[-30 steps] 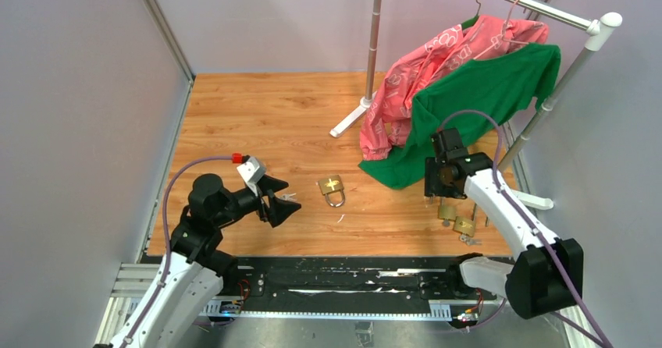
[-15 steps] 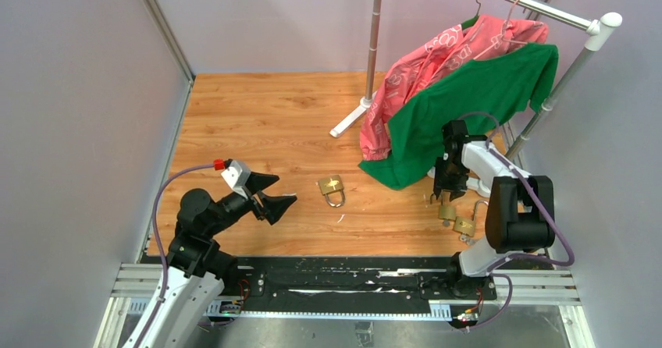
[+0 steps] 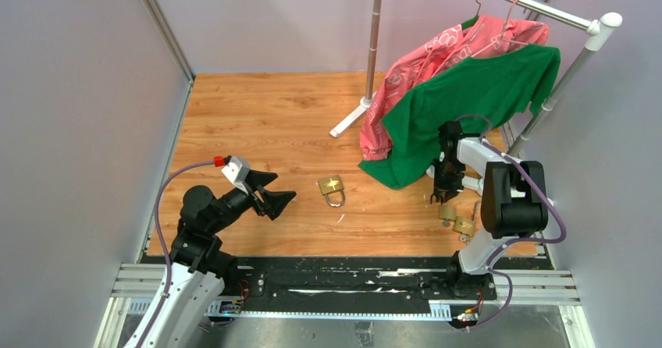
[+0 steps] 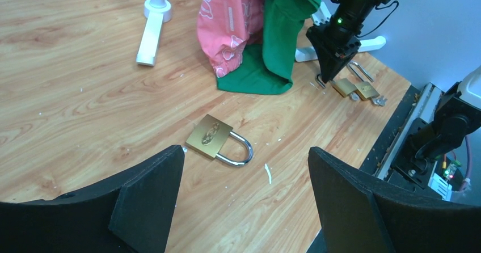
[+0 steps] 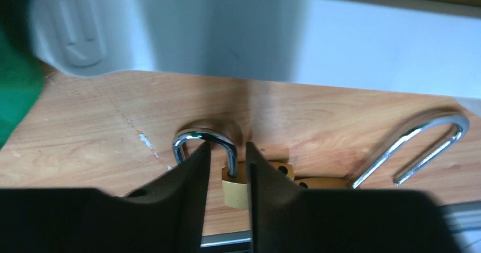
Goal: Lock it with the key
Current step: Place the lock at the center of the board, then pick up the lock from the center of the board.
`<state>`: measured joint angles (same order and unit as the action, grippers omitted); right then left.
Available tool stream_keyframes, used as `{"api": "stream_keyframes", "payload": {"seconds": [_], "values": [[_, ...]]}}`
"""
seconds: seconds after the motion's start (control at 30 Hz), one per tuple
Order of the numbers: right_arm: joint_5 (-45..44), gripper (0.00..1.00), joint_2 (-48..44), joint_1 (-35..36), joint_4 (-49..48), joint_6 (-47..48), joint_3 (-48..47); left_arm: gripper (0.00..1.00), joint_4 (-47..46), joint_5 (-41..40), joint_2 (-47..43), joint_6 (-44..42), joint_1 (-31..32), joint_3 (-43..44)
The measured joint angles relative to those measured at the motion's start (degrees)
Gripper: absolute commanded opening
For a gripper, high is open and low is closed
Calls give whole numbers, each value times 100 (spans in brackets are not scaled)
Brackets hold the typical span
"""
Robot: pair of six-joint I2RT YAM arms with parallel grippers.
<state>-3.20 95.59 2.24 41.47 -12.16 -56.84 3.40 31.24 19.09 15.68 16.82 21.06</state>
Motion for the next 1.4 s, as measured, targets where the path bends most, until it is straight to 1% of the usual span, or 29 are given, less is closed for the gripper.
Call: {"api": "stream_keyframes", "payload": {"seconds": [0.03, 0.07, 0.2, 0.33, 0.53, 0.7, 0.73, 0.87, 1.0, 1.13, 1.2, 1.3, 1.4], "values": [[15, 2, 2, 9, -7, 7, 0, 88, -7, 2, 11, 0, -4, -4], [59, 0, 4, 35, -37, -37, 7, 88, -15, 2, 20, 0, -9, -9], [168, 0, -85, 92, -146, -22, 85, 88, -33, 2, 33, 2, -24, -9], [350, 0, -437, 131, -369, -24, 363, 88, -33, 2, 48, 2, -26, -9], [922, 0, -1751, 437, -920, -214, 1106, 88, -35, 4, 94, 20, -26, -9], [1390, 0, -2693, 728, -1550, -627, 1777, 87, -61, 26, 225, 85, -28, -9], [1462, 0, -2815, 809, -1644, -721, 1873, 89, -76, 46, 267, 107, -31, -9], [1696, 0, -3244, 1246, -2057, -1071, 2140, 99, -131, 164, 411, 122, -31, -9], [1978, 0, -3458, 1587, -2549, -1268, 2192, 100, -330, 387, 634, 31, -4, 11], [2085, 0, -3467, 1902, -2787, -1281, 2151, 100, -472, 885, 796, -542, 212, 122], [2124, 0, -3482, 2124, -2776, -1270, 2009, 99, -535, 1161, 868, -1137, 466, 221], [2116, 0, -3526, 2398, -2686, -1239, 1635, 98, -603, 1189, 1123, -1709, 787, 402], [2041, 0, -3644, 2723, -2712, -1228, 999, 97, -638, 1075, 1598, -2310, 1152, 675]]}}
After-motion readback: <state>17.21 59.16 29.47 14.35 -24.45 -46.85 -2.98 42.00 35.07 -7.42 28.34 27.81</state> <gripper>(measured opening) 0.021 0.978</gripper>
